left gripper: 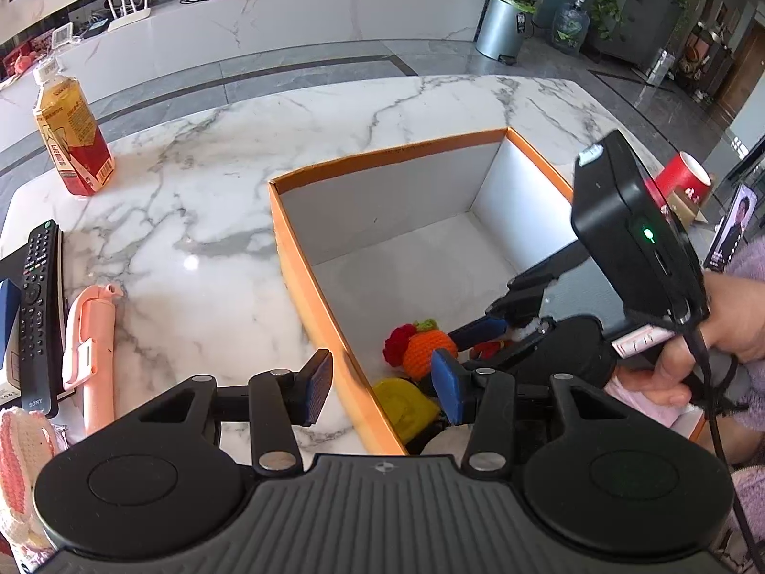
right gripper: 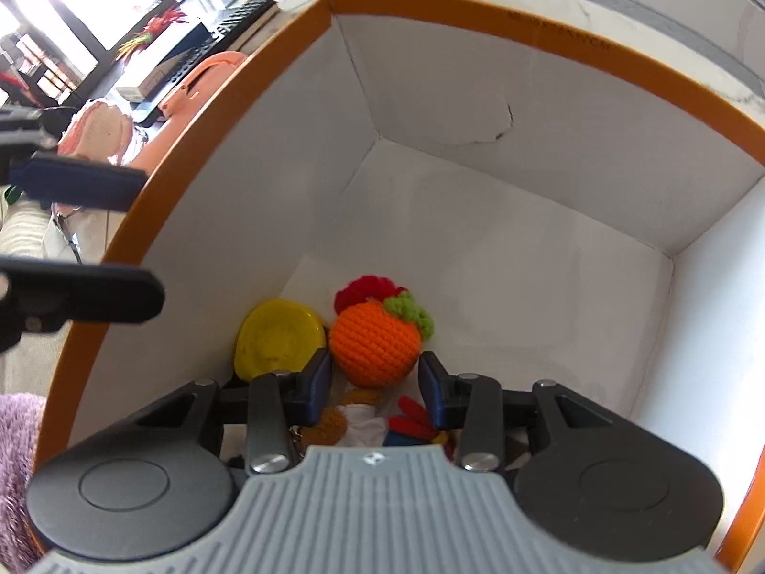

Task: Organize objects
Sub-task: 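Lower the knitted fruit into the box and open the right gripper while the left releases the tape, then move the right gripper to the small brown box and grasp it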

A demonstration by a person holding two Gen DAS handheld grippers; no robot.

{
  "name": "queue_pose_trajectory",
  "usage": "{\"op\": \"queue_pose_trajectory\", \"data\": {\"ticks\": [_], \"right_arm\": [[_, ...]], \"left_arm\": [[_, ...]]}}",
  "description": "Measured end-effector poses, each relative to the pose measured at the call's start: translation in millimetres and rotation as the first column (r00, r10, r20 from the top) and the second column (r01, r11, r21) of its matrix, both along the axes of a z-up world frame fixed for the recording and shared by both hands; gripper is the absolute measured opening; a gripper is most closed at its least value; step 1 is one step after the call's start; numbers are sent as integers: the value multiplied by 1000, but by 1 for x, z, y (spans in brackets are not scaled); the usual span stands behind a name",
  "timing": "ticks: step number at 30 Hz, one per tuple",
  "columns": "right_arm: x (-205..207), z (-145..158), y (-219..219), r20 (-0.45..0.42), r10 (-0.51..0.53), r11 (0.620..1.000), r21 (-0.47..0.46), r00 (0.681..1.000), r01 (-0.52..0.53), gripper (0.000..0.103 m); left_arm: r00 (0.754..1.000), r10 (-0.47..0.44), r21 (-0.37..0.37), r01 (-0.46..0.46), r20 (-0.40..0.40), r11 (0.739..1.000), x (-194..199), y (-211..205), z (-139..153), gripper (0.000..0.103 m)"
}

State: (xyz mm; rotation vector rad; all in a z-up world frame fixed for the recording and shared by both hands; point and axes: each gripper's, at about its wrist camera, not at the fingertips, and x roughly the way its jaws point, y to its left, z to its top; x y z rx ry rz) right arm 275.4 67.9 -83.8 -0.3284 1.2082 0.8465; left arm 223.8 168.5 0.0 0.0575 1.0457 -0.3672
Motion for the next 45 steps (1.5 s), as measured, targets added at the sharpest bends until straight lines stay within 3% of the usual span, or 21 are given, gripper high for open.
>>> {"op": "queue_pose_trajectory", "data": {"ticks": [6,16,23,30,38,45], "right_arm": [[-10,10,-1,52,11,1000,1,999,-11,50],[-36,60,-36,205,-11,998,67,979,-3,62],[-53,93,-90,273,-89,984,172,958,43,66],[-60,112,-158,327,-214,964,225,921,144,68],[-37,87,-229,317,-326,944,156,891,290,68],[-4,63,-272,370,-318,935,-30,873,353,68]], "left_arm": [[1000,8,-7,-8,15,1000,-2,-3,4,55],[997,-15,18,14,74,1000,-22,-26,21,55],[981,-126,59,119,147,991,-44,-70,32,55],[948,-251,80,240,193,967,-49,-130,39,55],[911,-373,120,356,174,927,-31,-200,20,55],[894,-423,145,403,148,904,0,-247,0,55]]}}
